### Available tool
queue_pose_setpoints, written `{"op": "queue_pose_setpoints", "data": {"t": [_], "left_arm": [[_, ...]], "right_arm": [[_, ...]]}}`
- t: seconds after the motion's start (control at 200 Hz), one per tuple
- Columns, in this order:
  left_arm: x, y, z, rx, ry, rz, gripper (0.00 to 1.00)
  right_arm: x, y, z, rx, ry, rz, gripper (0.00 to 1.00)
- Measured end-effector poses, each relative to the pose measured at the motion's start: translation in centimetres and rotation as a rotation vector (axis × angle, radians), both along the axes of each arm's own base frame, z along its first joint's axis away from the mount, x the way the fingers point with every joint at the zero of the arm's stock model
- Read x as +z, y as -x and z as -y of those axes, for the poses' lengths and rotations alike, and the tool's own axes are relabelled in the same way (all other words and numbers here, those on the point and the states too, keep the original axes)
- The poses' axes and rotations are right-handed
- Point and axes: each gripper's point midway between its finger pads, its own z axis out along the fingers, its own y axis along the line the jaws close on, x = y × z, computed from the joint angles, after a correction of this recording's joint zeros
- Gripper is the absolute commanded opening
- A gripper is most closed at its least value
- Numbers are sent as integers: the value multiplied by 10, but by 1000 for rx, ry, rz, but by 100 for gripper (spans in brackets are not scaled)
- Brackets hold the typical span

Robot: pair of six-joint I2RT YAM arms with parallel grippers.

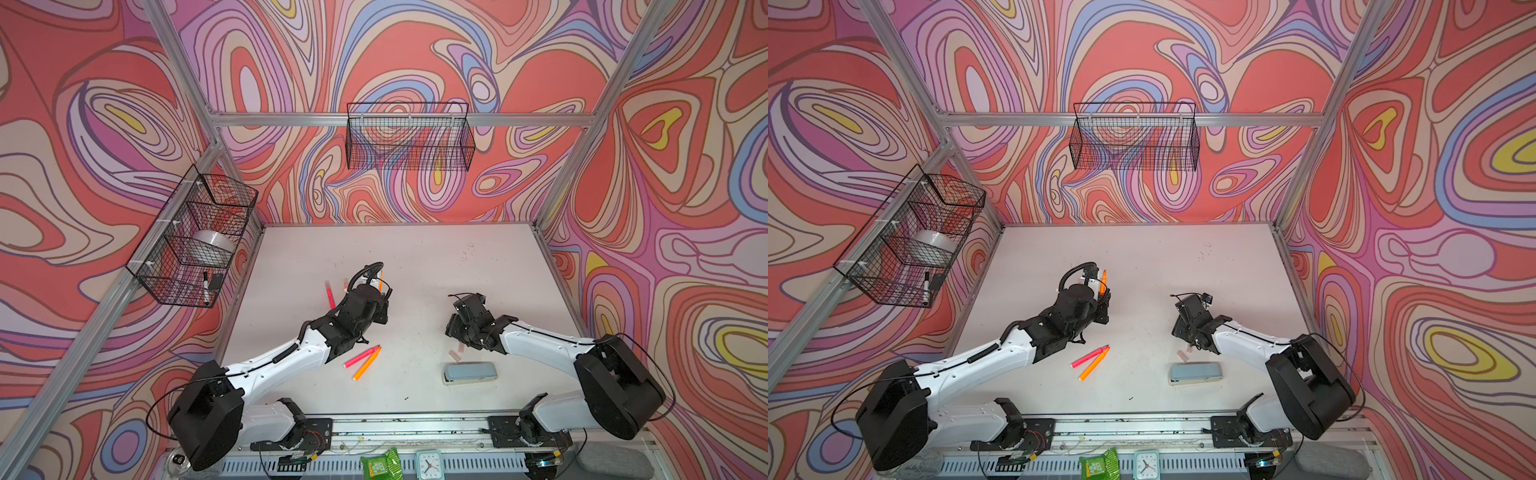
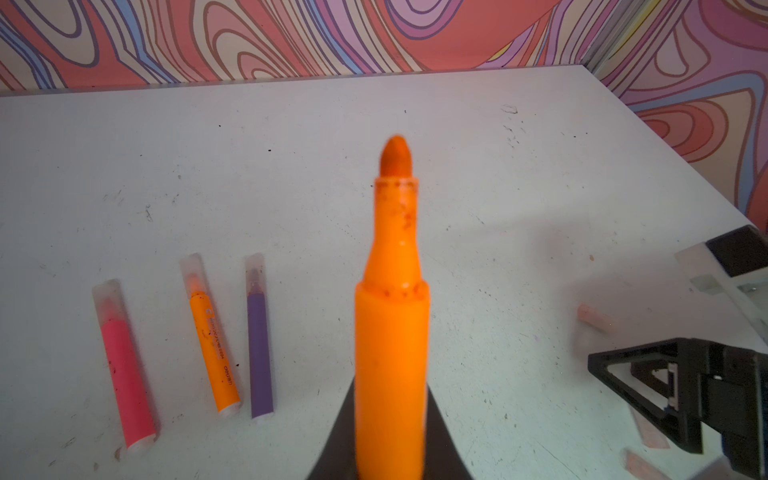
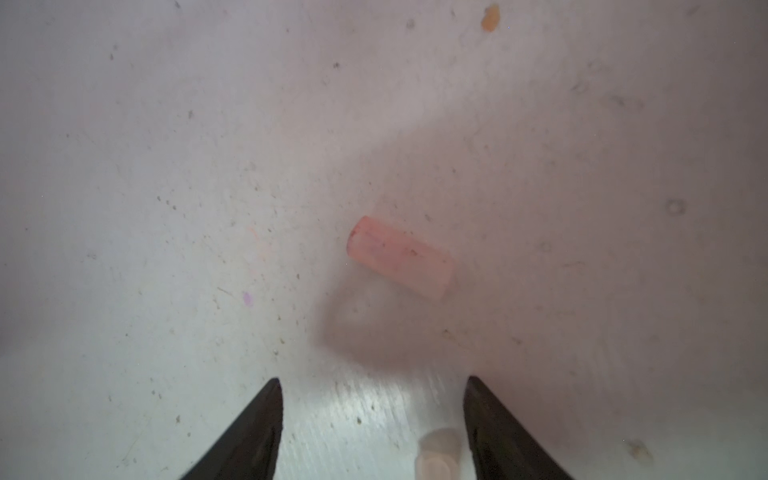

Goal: Insert the pens into the pen caps
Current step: 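Draw the right gripper back from the orange marker toward the loose caps, then lower the open right gripper over a pale-pink cap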

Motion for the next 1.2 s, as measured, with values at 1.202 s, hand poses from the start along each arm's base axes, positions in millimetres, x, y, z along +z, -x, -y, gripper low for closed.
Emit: {"op": "queue_pose_setpoints", "data": {"t": [1.202], "left_arm": [[0, 1, 2, -12, 5, -5, 0]], "right_arm": [[-4, -70, 21, -103, 149, 69, 67]]}}
